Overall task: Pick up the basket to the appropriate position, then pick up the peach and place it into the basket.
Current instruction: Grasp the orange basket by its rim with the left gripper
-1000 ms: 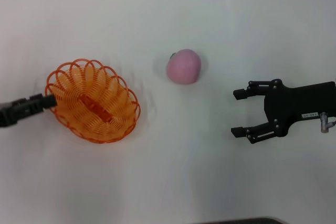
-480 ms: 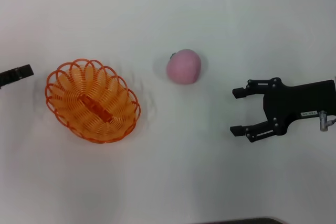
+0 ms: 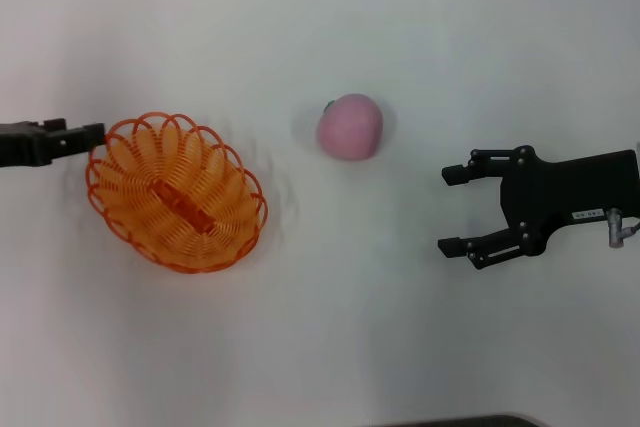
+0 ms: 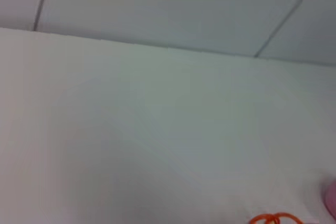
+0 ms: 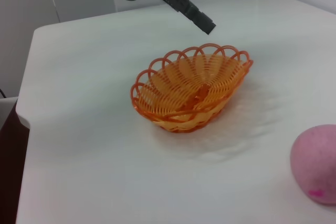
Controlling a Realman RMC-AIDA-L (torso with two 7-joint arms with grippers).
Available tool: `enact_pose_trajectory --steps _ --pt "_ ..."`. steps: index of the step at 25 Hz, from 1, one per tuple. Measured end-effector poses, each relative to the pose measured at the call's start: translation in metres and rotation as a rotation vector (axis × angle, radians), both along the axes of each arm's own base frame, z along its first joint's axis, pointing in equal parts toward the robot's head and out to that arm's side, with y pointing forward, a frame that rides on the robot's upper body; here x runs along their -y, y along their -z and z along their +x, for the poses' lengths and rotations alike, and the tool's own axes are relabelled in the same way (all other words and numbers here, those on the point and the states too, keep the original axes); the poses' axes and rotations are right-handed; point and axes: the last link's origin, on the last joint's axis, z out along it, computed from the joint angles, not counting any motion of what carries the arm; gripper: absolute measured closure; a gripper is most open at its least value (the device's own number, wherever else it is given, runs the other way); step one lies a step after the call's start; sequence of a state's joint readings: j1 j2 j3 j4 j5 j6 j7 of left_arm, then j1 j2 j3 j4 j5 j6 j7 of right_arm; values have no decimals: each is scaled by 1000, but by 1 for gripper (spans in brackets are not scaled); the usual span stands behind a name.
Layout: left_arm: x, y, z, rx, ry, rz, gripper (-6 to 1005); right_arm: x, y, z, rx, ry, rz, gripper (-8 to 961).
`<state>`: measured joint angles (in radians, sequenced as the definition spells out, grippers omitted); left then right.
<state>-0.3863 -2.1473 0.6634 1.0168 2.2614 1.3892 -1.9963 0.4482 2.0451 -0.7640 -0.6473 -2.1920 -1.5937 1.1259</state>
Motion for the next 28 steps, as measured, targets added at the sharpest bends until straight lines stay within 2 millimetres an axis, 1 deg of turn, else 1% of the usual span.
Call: enact_pose_trajectory --steps 12,17,20,22,28 --pt "-24 15 26 -159 87 -112 427 0 0 0 3 2 3 7" --pt "-30 21 32 -255 102 -178 437 -1 0 0 4 0 5 7" --pt "-31 23 33 -270 101 -189 443 -2 0 0 5 -2 6 7" --pt "-34 26 37 -314 111 -218 448 -3 0 0 7 -2 7 6" --pt "-36 28 42 -346 133 -237 460 -3 1 -1 14 -5 4 6"
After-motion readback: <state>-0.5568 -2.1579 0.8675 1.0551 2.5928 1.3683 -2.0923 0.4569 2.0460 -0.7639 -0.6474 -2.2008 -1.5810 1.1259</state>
